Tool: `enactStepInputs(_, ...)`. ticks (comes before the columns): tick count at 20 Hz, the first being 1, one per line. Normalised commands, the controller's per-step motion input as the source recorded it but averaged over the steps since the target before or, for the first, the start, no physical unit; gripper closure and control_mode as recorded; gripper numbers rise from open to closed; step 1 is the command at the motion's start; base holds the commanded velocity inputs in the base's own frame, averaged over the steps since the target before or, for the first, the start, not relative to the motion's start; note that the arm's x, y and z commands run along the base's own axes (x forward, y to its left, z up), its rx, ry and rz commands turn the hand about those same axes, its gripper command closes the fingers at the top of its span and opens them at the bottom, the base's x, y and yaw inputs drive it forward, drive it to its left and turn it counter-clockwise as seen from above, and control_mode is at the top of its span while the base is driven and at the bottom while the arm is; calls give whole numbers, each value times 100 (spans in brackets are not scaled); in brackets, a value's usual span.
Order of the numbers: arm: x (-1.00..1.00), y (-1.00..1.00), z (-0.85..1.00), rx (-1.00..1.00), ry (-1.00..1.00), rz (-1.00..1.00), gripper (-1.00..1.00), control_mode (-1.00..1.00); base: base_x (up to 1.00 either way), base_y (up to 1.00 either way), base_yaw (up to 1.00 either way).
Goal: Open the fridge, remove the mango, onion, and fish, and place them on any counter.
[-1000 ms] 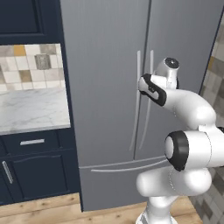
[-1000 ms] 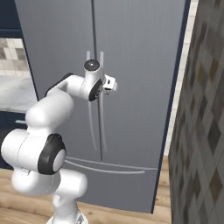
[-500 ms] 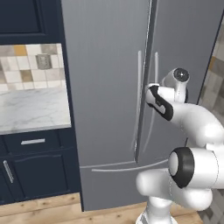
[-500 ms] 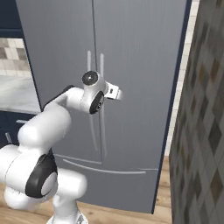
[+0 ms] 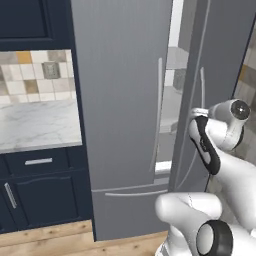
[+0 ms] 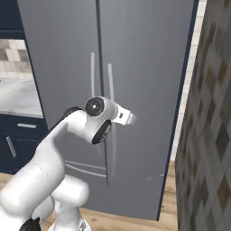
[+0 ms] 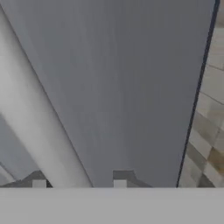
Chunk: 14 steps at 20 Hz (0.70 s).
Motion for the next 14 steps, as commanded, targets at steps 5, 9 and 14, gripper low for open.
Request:
enactStepInputs(5,-100,-67,30,2,-8,-8,-100,-100,0,0,0)
enactStepInputs(9,-100,21,49,0,-10,0,-100,-100,0,0,0)
enactStepInputs(14,-100,92,38,-10,-3,1,-100,-100,0,0,0)
